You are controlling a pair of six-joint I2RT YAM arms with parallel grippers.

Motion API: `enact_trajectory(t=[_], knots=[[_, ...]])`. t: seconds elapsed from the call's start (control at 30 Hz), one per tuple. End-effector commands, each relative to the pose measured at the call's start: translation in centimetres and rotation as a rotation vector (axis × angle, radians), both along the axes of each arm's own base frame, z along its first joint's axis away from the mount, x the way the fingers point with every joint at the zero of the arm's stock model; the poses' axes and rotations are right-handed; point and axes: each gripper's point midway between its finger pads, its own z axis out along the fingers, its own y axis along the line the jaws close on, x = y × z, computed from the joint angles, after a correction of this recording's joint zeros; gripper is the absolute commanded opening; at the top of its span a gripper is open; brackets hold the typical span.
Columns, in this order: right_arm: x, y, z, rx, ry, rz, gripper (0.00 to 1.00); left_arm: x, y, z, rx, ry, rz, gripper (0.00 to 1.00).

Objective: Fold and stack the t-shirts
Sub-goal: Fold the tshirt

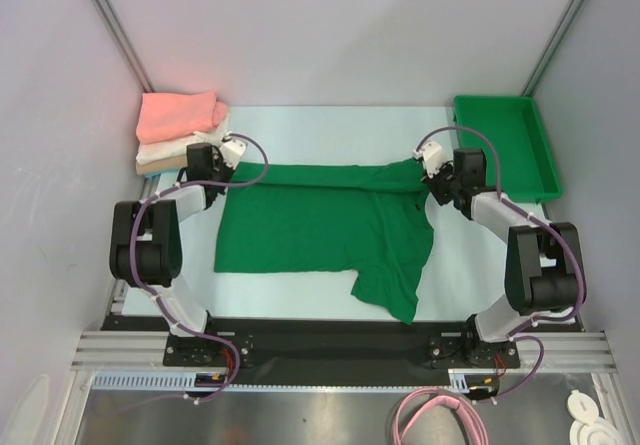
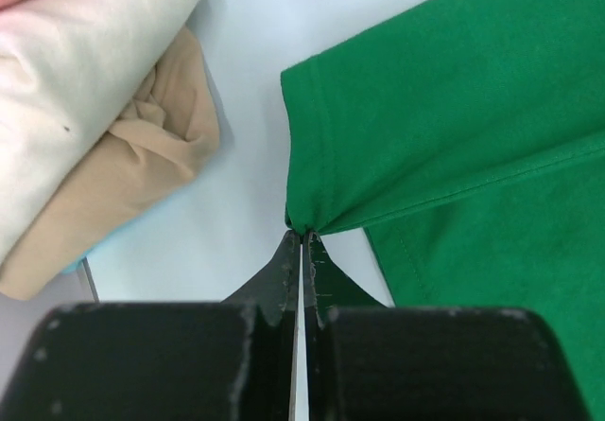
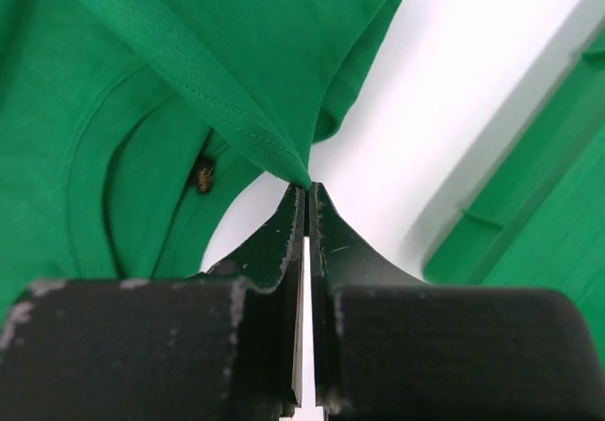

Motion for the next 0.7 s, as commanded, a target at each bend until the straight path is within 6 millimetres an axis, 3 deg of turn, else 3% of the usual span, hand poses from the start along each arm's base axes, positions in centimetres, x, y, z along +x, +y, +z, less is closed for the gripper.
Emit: enact_trajectory(t=[0.0,0.27,0.67], knots=[[-0.8,0.6,2.6,0.026,-0.046,0.018,0.0,0.4,0.7,3.0,0.01,-0.087,-0.002,0.0],[-2.0,1.1,3.9,0.068,-0.059,0.032,0.0,-0.1,0.9,3.1,0.007,-0.082,-0.003,0.0],[-2.8,1.2,1.2,0.07,0.003,0.039,0.0,-0.8,1.0,0.2,0.018,-0.023,-0.003,0.0]])
